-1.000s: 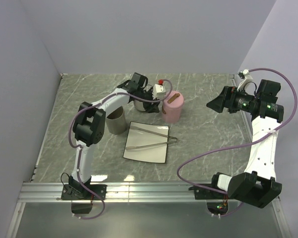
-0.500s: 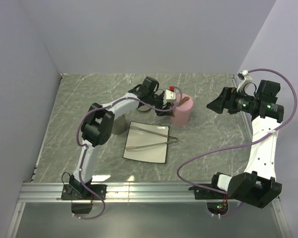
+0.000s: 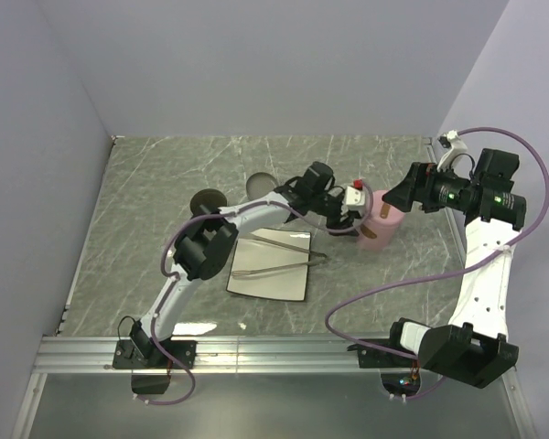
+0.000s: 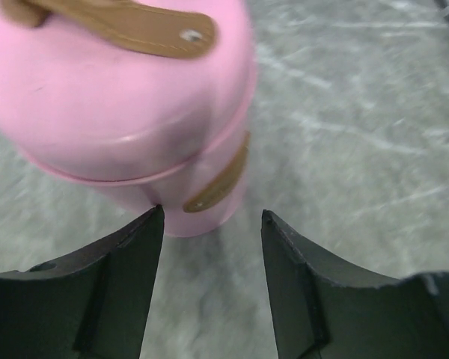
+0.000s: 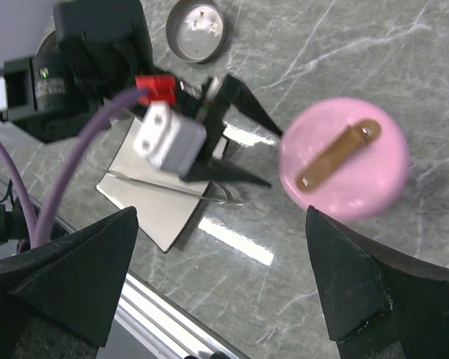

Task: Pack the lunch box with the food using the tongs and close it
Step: Move the packing box to the center of the board.

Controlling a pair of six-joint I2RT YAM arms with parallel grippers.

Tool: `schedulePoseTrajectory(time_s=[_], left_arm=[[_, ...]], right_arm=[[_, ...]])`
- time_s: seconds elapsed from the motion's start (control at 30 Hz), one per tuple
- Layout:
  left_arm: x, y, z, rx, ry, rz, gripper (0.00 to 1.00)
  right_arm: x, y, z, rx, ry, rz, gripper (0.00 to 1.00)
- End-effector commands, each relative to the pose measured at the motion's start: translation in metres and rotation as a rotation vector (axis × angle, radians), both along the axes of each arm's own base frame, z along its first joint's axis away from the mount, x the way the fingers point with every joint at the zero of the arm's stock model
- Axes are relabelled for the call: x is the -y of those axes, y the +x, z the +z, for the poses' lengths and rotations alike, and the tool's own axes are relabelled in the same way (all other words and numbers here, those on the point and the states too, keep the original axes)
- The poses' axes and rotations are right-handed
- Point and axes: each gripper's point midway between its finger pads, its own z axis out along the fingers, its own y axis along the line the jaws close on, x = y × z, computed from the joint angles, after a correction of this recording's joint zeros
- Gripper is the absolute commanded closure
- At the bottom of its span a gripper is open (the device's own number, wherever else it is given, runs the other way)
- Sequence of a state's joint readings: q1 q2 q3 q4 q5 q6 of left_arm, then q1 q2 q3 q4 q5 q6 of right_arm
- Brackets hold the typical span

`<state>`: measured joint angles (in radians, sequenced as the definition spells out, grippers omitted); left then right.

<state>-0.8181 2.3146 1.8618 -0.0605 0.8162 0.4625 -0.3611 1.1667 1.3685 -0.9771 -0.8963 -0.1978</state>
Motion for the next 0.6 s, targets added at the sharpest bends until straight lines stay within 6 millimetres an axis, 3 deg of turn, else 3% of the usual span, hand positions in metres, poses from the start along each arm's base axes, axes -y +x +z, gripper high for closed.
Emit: schedulePoseTrajectory(time_s=[0.0, 0.13, 0.27, 0.4, 0.43, 0.47, 0.57], left_arm=[[0.026, -0.022, 0.023, -0.006, -0.082, -0.066, 0.4], [0.033, -0.042, 0.028, -0.012, -0.092, -0.097, 0.4], [0.027, -0.037, 0.047, -0.061, -0.117, -0.06, 0.4], [-0.007, -0.015, 0.076, -0.099, -0.118, 0.035, 0.4], [-0.023, -0.006, 0.092, -0.084, -0.122, 0.07, 0.39], [-0.036, 0.001, 0.088, -0.1, -0.077, 0.124, 0.39], [-0.075, 0.023, 0.109, -0.077, -0.051, 0.235, 0.39]], right_arm=[[0.004, -0.005, 0.022, 0.067, -0.049, -0.018, 0.0], [0.005, -0.005, 0.028, 0.076, -0.051, -0.03, 0.0], [0.005, -0.005, 0.037, 0.104, -0.051, -0.032, 0.0], [0.002, -0.007, 0.041, 0.114, -0.039, -0.031, 0.0], [0.001, -0.007, 0.041, 0.113, -0.035, -0.029, 0.0], [0.002, -0.006, 0.039, 0.112, -0.031, -0.029, 0.0], [0.002, -0.005, 0.037, 0.11, -0.029, -0.028, 0.0]])
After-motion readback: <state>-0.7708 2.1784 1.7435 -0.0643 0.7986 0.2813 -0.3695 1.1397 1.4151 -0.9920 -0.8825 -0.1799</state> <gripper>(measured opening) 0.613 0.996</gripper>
